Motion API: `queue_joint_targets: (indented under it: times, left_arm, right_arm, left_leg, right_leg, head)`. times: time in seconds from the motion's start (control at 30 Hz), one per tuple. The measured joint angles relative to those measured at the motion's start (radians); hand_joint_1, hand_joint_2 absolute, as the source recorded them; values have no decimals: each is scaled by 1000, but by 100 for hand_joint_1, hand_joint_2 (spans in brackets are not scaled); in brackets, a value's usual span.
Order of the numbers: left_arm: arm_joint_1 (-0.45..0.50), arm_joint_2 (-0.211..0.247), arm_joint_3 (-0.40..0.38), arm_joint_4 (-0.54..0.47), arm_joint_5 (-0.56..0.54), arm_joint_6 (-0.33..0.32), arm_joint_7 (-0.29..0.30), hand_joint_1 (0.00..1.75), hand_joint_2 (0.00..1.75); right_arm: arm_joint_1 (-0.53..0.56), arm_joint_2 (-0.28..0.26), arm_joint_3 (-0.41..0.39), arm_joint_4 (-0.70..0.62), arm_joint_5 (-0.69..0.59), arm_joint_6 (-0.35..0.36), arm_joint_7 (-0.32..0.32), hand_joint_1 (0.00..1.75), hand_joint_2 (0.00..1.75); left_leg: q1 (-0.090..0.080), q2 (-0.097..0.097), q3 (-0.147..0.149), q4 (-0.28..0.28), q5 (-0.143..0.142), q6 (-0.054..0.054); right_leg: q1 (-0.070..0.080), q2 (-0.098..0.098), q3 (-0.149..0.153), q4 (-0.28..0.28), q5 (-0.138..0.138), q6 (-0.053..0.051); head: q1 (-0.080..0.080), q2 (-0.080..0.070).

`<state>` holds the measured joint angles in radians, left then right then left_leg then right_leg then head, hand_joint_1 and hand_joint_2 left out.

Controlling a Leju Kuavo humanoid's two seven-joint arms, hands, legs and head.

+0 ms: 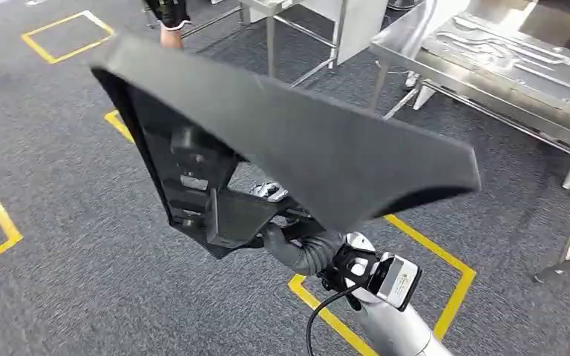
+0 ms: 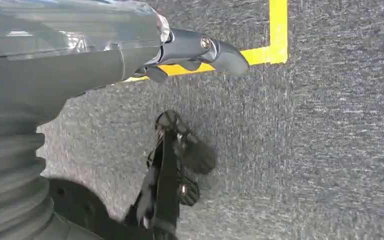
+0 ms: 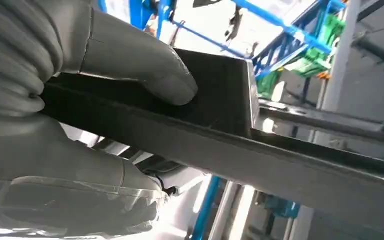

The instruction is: Take the parts from the cabinet and place them on the table.

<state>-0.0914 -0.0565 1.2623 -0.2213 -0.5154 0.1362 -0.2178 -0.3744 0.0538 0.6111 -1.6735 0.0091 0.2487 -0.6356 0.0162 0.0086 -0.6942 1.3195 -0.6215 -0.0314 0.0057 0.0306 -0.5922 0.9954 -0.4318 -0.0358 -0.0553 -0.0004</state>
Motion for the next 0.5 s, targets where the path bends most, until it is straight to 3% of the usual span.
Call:
queue_joint_targets:
  times: [0.03,0.07,0.1,0.13,0.17,0.2,0.3,0.33,0.37,0.4,0.43,0.5]
  left_arm:
    - [1,0,0,0,0,0,0,0,175]
    - [1,0,0,0,1,0,0,0,175]
    - [0,0,0,0,1,0,0,0,175]
    - [-1,0,0,0,1,-2,0,0,175]
    - [-1,0,0,0,1,-3,0,0,175]
    - [-3,0,0,0,-1,-3,0,0,175]
    - [-7,0,0,0,0,-1,7,0,175]
    - [-9,-3,1,0,1,2,13,0,175]
    - [-13,-3,1,0,2,4,18,0,175]
    - [-12,-3,2,0,2,8,19,0,175]
    - [-8,-3,2,0,2,11,21,0,175]
    - [-3,-3,4,0,2,15,21,0,175]
  right_arm:
    - [0,1,2,2,2,0,0,175,175]
    - [0,2,2,3,5,-2,4,175,175]
    - [-2,3,4,3,11,-3,8,175,175]
    - [-6,5,7,5,14,-3,11,175,175]
    - [-11,8,10,8,16,-3,13,175,175]
    - [-18,13,17,16,18,-2,16,175,175]
    - [-26,24,30,31,21,-2,24,175,175]
    - [-30,27,33,38,18,-2,26,175,175]
    - [-35,30,36,42,13,-2,27,175,175]
    - [-43,32,42,48,5,-2,27,175,175]
    - [-49,35,47,53,-2,-3,27,175,175]
    - [-49,35,54,65,-15,-8,26,175,175]
  left_leg:
    - [0,0,-7,0,18,0]
    - [0,-1,9,-46,57,1]
    - [1,-5,45,-133,110,2]
    - [4,-24,89,-233,162,3]
    - [8,-65,115,-290,165,6]
    - [6,-71,118,-303,158,8]
    - [-1,-49,119,-300,161,24]
    - [9,-39,121,-311,167,34]
    - [6,-27,125,-316,170,39]
    - [5,-20,125,-316,170,45]
    - [4,-8,125,-316,169,45]
    - [2,15,125,-316,165,46]
  right_leg:
    - [0,14,1,1,0,0]
    - [0,28,2,4,-1,2]
    - [-1,42,3,7,-3,5]
    - [-3,53,4,13,-7,9]
    - [-5,62,0,19,-11,13]
    - [0,75,-8,29,-12,18]
    - [-9,95,-13,19,-6,37]
    - [-5,97,-15,23,-9,43]
    - [-1,44,-23,44,-25,44]
    - [-2,8,-50,98,-58,47]
    - [-4,-13,-94,185,-101,50]
    - [-8,-21,-168,326,-150,54]
  head:
    - [0,0]
    - [0,0]
    - [0,0]
    - [0,0]
    - [0,0]
    - [0,0]
    - [0,0]
    - [0,0]
    - [0,0]
    - [0,0]
    - [0,0]
    - [0,0]
